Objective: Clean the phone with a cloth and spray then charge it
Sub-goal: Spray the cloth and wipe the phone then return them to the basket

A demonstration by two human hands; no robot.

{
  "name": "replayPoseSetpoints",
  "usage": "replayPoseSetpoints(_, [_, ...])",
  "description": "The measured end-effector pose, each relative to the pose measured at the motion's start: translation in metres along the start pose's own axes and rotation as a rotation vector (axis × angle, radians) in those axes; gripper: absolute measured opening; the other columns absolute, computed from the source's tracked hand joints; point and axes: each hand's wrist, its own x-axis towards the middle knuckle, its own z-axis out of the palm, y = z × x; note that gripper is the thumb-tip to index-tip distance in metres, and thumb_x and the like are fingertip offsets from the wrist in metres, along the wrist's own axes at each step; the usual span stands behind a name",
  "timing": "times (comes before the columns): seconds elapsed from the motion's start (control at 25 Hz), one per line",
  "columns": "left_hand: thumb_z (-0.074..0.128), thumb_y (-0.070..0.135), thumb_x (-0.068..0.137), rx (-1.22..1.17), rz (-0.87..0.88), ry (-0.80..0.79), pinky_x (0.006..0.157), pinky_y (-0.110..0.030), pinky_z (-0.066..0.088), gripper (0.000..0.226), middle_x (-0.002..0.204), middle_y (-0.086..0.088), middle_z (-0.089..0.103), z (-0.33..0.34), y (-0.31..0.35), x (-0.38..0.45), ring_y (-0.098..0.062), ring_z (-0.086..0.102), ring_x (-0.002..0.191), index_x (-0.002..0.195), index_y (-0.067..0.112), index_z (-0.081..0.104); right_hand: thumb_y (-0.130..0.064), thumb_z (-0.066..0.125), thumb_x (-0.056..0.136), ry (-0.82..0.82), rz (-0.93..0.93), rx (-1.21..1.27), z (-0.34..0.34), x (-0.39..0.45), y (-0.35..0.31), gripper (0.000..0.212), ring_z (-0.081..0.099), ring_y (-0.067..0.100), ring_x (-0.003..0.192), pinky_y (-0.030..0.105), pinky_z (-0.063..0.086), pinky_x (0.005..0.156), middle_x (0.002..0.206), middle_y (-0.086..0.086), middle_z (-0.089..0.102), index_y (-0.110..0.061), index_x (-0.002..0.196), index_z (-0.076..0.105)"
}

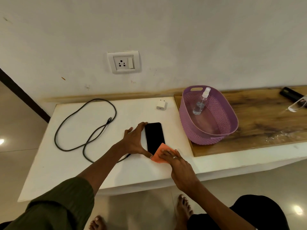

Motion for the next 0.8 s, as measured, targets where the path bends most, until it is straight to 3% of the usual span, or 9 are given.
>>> replayPoseSetpoints(0.32, [0.08,0.082,0.027,-0.032,-0.027,0.005,0.123,-0.045,0.007,0.15,0.154,0.013,0.03,0.002,0.0,0.002,-0.018,0.03,0.144,0.148,0.033,0.007,-0.005,0.051,0.095,0.102,0.111,0.225,0.001,0.021,-0.011,0.054,0.054,0.022,0.124,0.03,0.04,0.11,0.144,-0.001,0.049,-0.022,0.145,0.037])
replayPoseSetpoints(0.52, [0.08,0.081,0.029,-0.018,-0.027,-0.013,0.123,-0.045,0.007,0.148,0.154,0.013,0.028,0.004,-0.002,0.004,-0.017,0.033,0.142,0.148,0.033,0.005,-0.001,0.048,0.093,0.107,0.092,0.295,-0.012,0.066,-0.012,0.053,0.051,0.021,0.127,0.034,0.041,0.11,0.139,0.001,0.054,-0.025,0.14,0.044])
replayPoseSetpoints(0.68, [0.081,0.079,0.033,-0.029,-0.019,-0.019,0.123,-0.045,0.005,0.145,0.155,0.013,0.027,0.001,-0.002,0.002,-0.015,0.032,0.142,0.148,0.033,0.005,-0.021,0.05,0.097,0.103,0.228,0.262,-0.016,0.112,-0.016,0.041,0.056,0.028,0.118,0.036,0.047,0.103,0.134,0.007,0.056,-0.018,0.137,0.045])
replayPoseSetpoints(0.8, [0.08,0.079,0.037,-0.019,-0.009,-0.025,0.123,-0.044,0.005,0.143,0.155,0.01,0.028,0.002,-0.001,0.003,-0.017,0.031,0.143,0.148,0.031,0.005,-0.024,0.05,0.097,0.107,0.233,0.215,-0.019,0.13,-0.013,0.042,0.056,0.029,0.12,0.035,0.046,0.103,0.135,0.007,0.056,-0.019,0.138,0.045])
